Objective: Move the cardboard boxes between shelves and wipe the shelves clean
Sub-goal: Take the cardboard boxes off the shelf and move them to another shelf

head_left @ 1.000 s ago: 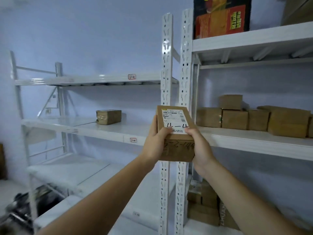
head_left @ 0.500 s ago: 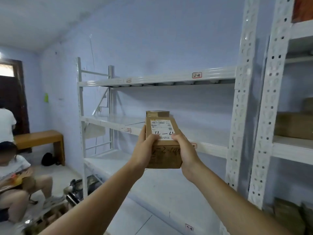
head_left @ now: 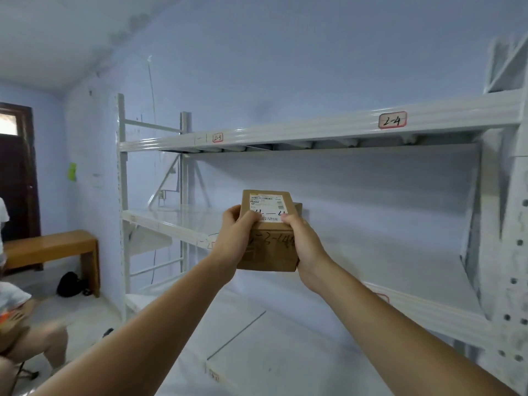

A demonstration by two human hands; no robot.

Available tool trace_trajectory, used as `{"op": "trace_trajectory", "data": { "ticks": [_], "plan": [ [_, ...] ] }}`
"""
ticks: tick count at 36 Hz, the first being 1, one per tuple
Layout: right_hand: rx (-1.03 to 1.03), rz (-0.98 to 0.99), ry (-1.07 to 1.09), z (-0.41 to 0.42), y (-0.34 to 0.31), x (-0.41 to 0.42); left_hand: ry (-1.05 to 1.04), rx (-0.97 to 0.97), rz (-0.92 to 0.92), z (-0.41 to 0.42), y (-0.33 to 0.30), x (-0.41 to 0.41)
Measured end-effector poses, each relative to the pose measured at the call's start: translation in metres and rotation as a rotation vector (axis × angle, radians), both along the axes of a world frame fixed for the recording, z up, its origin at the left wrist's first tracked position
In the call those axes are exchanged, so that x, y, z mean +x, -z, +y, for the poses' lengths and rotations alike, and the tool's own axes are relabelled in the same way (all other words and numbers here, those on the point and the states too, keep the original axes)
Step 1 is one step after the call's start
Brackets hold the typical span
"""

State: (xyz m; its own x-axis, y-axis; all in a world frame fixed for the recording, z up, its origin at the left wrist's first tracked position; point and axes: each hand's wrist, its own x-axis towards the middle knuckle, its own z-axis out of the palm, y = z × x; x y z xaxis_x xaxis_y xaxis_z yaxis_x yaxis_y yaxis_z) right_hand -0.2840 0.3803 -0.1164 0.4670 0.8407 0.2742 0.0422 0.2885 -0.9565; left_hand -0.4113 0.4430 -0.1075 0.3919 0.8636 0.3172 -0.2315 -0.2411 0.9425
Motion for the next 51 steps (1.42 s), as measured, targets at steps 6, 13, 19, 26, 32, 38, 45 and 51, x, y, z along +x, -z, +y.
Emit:
{"op": "trace_trajectory", "data": {
  "ticks": [6,13,19,26,32,38,45,51],
  "plan": [
    [-0.005,-0.011,0.062,0.063,-0.014,0.036,0.028,-0.016,-0.069,0.071,-0.012,0.042],
    [0.037,0.022,0.197,0.145,-0.031,0.074,0.14,0.017,-0.099,0.162,-0.027,0.091],
    [0.058,0.022,0.278,0.217,-0.057,0.103,0.306,0.111,-0.092,0.241,-0.051,0.124],
    [0.052,-0.01,0.405,0.284,-0.081,0.137,0.37,0.158,-0.07,0.323,-0.074,0.166],
    [-0.018,-0.024,0.598,0.32,-0.082,0.153,0.364,0.205,-0.034,0.363,-0.077,0.202],
    [-0.077,-0.076,0.693,0.333,-0.071,0.163,0.316,0.22,0.039,0.385,-0.071,0.222],
    [-0.224,-0.138,0.701,0.337,-0.067,0.168,0.322,0.205,0.132,0.399,-0.059,0.232],
    [-0.249,-0.176,0.748,0.319,-0.079,0.162,0.324,0.193,0.13,0.403,-0.068,0.23]
  ]
}}
